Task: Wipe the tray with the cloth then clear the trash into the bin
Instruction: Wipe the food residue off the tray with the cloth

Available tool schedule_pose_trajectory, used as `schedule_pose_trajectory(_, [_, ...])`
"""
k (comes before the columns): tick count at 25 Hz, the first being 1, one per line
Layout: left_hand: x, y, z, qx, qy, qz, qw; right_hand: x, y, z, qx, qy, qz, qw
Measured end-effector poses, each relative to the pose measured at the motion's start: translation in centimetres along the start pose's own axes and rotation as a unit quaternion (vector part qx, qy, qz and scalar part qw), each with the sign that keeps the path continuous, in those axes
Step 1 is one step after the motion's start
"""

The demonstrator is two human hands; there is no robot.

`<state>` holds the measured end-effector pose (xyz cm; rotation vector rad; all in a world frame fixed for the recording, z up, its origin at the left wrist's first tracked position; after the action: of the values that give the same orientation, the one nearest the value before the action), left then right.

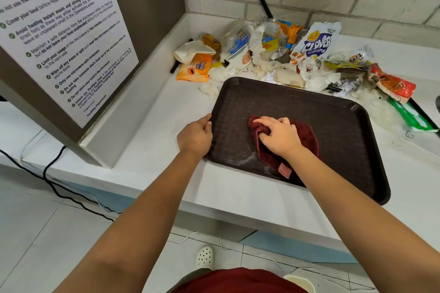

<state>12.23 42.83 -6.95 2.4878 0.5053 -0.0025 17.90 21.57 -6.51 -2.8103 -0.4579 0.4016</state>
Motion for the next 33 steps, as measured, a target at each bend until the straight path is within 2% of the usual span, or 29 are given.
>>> schedule_pose_trajectory(5, [0.2, 0.0, 0.0, 0.013, -0.001, 0.005, 1.0, 3.1, -1.9, -0.2, -0.002, -0.045, 0.01, 0.999])
schedule_pose_trajectory(12, [0.2, -0.1, 0.0, 0.012, 0.014, -0.003, 1.0, 1.8, -9.2, 1.8, -0.04, -0.126, -0.158, 0.979])
schedule_pose_trajectory(17, [0.3, -0.2, 0.1, 0.007, 0.019, -0.013, 1.0, -2.5, -7.1, 2.4, 0.006, -0.124, -0.207, 0.971])
schedule_pose_trajectory(25, [0.2, -0.3, 0.2, 0.007, 0.011, -0.009, 1.0, -5.5, 1.5, -0.3, 0.127, -0.056, -0.1, 0.985])
schedule_pose_trajectory(29, [0.2, -0.1, 0.2, 0.02, -0.007, -0.013, 1.0, -7.0, 5.8, -1.6, 0.085, -0.011, -0.032, 0.996])
schedule_pose_trajectory(33, [-1.4, 0.2, 0.6, 0.021, -0.006, -0.005, 1.0, -7.1, 6.0, -1.1, 0.07, -0.021, -0.025, 0.997])
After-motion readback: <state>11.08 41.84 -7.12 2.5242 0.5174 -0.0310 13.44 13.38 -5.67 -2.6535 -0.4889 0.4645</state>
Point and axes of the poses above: each hand's wrist, its own x-axis towards the middle knuckle, its own z-axis out of the palm, y = z × x, the point moved 8 cm from there along x, towards the middle knuckle, and after that the axes turned 5 degrees about -y, right-handed, at the moved point
